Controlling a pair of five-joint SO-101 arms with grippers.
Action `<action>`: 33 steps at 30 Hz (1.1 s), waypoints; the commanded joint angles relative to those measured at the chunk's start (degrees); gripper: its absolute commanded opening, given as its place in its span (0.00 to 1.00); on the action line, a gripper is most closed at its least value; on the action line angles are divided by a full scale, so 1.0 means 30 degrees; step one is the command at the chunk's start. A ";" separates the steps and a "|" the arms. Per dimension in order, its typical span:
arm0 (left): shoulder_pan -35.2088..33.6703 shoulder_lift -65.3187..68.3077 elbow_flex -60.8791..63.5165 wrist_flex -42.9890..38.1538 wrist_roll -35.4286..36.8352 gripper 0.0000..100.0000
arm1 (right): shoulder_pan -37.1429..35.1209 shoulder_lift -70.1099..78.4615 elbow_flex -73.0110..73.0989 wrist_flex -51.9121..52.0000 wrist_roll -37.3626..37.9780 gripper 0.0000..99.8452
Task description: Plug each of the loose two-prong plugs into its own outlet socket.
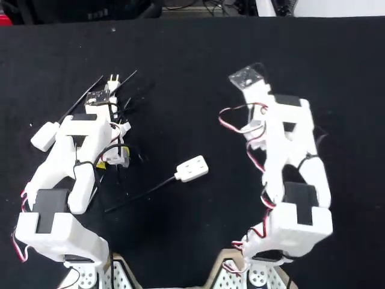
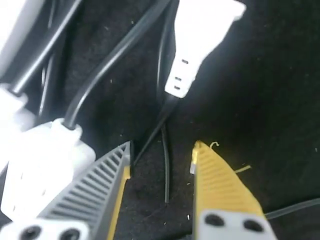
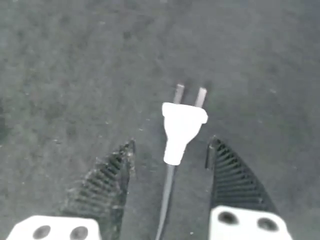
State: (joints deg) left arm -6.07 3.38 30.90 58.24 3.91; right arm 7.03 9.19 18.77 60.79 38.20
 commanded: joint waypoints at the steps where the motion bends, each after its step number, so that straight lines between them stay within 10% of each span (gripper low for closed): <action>1: -0.0132 -0.0117 -0.0073 -0.0586 0.0205 0.20 | -0.0322 -0.0190 -0.0308 -0.0234 0.0029 0.22; 17: -0.0132 -0.0117 -0.0073 -0.0557 0.0234 0.20 | -0.0703 -0.3824 0.5495 -0.5714 0.2667 0.22; 33: -0.0132 -0.0176 -0.0073 -0.0586 0.0176 0.20 | 0.0996 0.1158 0.1363 -0.5890 0.2842 0.22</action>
State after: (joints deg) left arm -6.07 3.38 30.90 58.24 3.91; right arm 8.00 11.91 26.42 43.65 45.76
